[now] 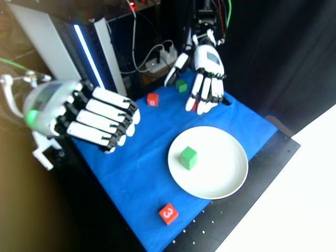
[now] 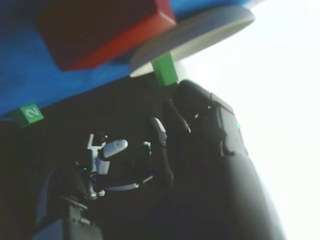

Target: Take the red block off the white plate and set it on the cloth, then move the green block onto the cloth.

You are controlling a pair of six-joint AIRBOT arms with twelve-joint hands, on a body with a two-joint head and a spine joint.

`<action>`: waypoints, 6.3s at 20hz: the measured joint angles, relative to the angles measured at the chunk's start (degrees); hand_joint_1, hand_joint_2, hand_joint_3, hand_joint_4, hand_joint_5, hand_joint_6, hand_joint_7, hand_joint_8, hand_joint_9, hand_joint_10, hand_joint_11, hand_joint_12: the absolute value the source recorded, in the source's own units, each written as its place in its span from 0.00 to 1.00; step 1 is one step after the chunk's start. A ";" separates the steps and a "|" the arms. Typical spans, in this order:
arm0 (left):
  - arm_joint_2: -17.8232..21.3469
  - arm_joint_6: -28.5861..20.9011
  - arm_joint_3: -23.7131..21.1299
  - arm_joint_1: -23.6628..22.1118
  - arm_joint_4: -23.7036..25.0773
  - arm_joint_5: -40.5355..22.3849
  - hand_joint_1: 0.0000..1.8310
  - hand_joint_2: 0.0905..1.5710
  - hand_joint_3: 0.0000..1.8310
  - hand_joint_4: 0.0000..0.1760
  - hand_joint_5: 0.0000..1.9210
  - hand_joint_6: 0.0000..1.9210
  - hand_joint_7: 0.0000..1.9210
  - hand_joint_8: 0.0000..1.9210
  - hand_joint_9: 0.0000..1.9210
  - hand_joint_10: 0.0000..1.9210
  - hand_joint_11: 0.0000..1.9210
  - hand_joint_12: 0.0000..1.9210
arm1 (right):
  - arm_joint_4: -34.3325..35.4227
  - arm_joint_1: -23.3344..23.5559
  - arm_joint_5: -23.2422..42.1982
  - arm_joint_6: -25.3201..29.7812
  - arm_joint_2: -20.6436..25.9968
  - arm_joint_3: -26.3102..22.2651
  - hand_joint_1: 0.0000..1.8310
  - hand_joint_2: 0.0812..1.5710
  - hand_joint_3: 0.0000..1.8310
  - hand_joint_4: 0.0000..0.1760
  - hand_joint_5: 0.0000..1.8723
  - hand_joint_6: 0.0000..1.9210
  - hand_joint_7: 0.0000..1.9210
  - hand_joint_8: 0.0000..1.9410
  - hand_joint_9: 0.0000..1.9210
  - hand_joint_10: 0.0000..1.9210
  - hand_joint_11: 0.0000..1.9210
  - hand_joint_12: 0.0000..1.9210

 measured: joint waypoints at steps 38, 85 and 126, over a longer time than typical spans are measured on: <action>2.91 9.18 -0.55 -2.32 -5.62 -4.94 0.37 0.74 0.00 0.21 0.39 0.00 0.38 0.01 0.31 0.18 0.08 0.74 | -0.13 17.70 40.17 -0.09 -25.40 28.81 0.55 0.53 0.00 0.00 0.36 0.00 0.34 0.15 0.24 0.49 0.13 0.88; 5.05 9.33 -2.21 -0.44 -8.79 -7.37 0.38 0.75 0.00 0.40 0.41 0.00 0.39 0.01 0.19 0.47 0.04 0.85 | -5.51 17.29 29.38 0.00 -11.72 11.23 0.75 0.73 0.00 0.00 0.44 0.59 0.47 0.63 0.42 0.75 0.42 0.95; 7.13 10.14 -4.44 1.70 -10.49 -16.06 0.41 0.76 0.00 0.11 0.38 0.00 0.40 0.00 0.22 0.45 0.10 0.79 | -3.45 -0.96 4.46 3.58 1.27 -1.99 0.62 0.56 0.00 0.00 0.05 0.65 0.07 0.64 0.04 0.74 0.01 0.97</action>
